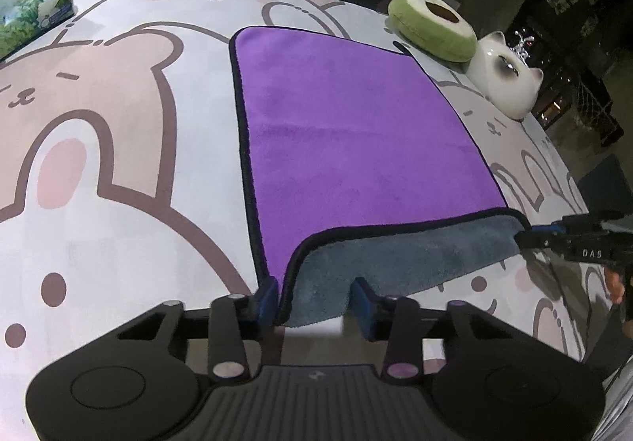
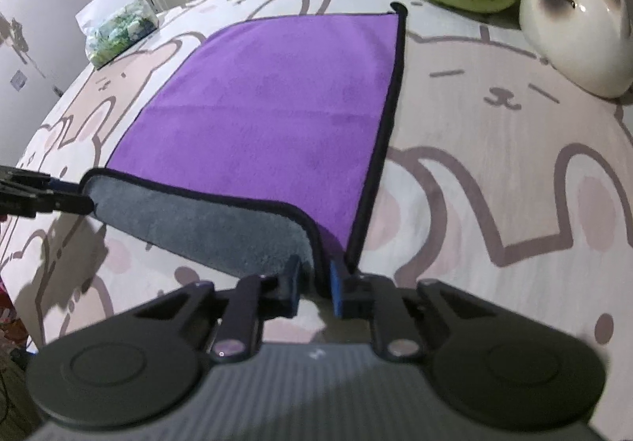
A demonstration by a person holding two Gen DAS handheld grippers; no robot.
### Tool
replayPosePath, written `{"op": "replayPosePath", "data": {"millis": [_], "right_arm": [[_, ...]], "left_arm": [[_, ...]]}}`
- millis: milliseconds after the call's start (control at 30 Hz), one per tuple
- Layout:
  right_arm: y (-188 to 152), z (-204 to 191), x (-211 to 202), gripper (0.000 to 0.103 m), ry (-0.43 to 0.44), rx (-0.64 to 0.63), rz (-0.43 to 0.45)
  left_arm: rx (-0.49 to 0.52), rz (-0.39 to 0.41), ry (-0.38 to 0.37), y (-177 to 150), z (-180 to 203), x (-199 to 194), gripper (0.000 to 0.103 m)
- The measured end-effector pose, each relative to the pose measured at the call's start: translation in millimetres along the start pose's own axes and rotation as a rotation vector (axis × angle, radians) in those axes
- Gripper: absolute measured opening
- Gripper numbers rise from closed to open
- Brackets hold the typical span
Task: Fold towel
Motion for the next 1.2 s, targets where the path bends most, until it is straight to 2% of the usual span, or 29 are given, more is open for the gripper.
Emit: {"op": "replayPosePath", "data": {"millis": [67, 233, 367, 633, 1000, 1200], "right_arm": [[0.1, -0.9, -0.1, 0.015, 0.003, 0.001, 0.001], [-0.3, -3.0, 0.0, 0.008, 0.005, 0.003, 0.002], [1.4, -4.6, -0.2, 0.005, 0.002, 0.005, 0.010], [4.7, -1.6, -5.0, 0.004, 0.010, 0.021, 0.028], [26.1, 4.3, -25.7, 0.004, 0.027, 0.082, 0.145], [44.4, 3.4, -34.6, 0.004, 0.040, 0.086, 0.208]], "left_arm": [[-0.017, 0.000, 0.005, -0.3, -3.8, -1.3, 0.024], [-0.045, -0.009, 0.018, -2.3, -10.7, -3.3, 0.010], [-0.021, -0.009, 0.029, -1.3, -8.7, -3.6, 0.005], [0.012, 0.000, 0.042, 4.1, -2.7, -7.3, 0.004], [-0.007, 0.125, 0.046, 33.5, 3.0, -27.1, 0.004], [0.003, 0.164, 0.053, 50.2, 4.6, -31.1, 0.004]]}}
Point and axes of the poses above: each gripper's, at about its wrist camera, not at the fingertips, and x roughly the way its jaws point, z to its right, y to its top, the point moved 4 cm from there along x, roughly the way its jaws point, and after that the axes turned 10 degrees about z, right-handed, at the moved point
